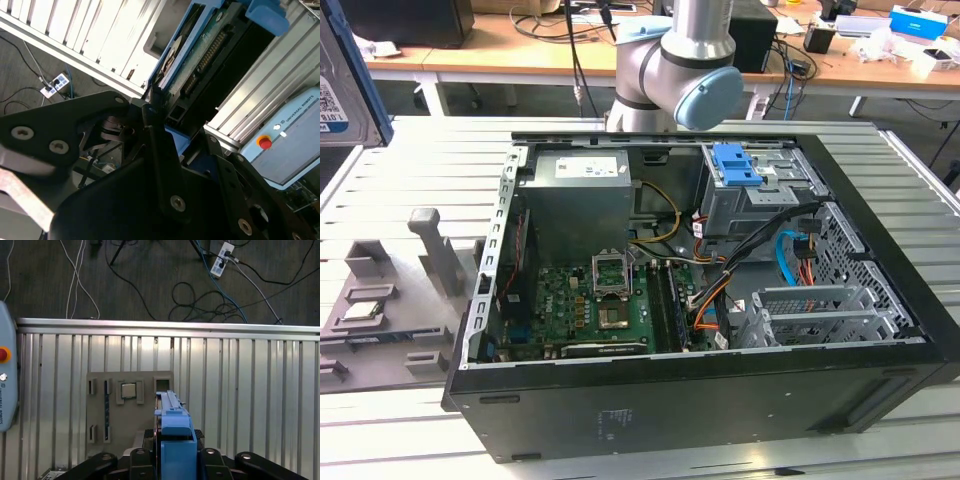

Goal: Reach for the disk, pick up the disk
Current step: 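Pick up the disk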

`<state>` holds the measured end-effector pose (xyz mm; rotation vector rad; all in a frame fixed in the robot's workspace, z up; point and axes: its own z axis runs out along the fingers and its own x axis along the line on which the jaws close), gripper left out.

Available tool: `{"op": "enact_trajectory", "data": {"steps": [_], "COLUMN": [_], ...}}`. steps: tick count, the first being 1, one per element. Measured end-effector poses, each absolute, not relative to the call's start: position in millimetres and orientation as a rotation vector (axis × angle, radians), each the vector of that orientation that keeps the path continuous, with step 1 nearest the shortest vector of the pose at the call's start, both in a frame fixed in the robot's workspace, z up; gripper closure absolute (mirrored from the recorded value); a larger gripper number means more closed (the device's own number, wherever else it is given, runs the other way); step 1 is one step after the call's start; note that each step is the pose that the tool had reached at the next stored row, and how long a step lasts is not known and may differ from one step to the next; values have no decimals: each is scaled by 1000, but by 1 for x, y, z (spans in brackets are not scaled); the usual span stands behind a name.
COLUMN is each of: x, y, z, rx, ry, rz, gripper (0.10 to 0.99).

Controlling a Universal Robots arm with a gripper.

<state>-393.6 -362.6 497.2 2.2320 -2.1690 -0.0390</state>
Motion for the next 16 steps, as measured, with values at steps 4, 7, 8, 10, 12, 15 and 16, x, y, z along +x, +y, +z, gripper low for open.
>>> {"op": "enact_trajectory", "data": {"steps": [4,7,8,10,12,15,16], "x": [-389,-381,-376,-371,-363,-355,-349], "y": [-363,-363,-363,-363,-363,-363,-363], "z": [497,497,497,497,497,497,497], "rx": [2232,2232,2232,2232,2232,2231,2231], "ry": [-2169,-2169,-2169,-2169,-2169,-2169,-2168], "rz": [-39,-39,-39,-39,-40,-40,-40], "gripper": [722,722,722,722,722,722,722]}}
